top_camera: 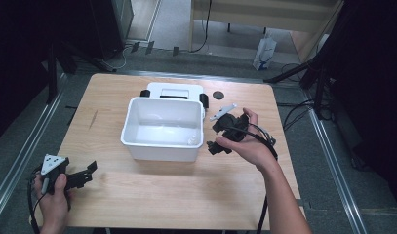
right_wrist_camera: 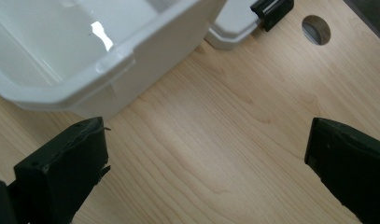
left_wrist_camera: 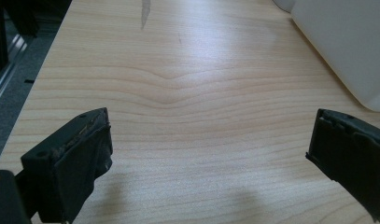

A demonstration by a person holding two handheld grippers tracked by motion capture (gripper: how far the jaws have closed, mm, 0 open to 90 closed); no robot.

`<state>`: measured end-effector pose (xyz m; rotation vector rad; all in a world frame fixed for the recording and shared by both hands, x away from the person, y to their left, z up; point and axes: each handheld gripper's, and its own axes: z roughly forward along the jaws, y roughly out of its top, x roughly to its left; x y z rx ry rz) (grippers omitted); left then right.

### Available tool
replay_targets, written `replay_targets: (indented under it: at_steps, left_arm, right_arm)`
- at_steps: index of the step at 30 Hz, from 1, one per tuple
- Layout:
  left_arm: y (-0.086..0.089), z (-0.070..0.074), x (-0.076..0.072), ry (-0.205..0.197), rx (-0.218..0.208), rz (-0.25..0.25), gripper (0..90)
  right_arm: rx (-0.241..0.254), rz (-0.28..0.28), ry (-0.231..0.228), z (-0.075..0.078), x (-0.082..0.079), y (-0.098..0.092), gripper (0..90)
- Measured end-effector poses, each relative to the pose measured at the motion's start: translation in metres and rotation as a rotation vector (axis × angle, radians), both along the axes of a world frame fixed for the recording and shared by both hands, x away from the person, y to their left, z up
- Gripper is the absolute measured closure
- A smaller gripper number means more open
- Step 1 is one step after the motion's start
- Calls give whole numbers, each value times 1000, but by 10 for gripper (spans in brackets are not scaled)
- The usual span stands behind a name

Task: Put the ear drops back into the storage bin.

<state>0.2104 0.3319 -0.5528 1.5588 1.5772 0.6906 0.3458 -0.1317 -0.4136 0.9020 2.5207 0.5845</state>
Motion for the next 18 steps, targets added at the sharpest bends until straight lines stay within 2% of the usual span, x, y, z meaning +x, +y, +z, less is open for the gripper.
replay_targets:
  at_steps: [12, 18]
  left_arm:
    - [-1, 0, -1, -4, 11, 0, 4]
    - [-1, 0, -1, -1, 11, 0, 4]
  right_arm:
    - [65, -55, 1, -23, -15, -43, 0]
    - [79, -86, 12, -37, -23, -62, 0]
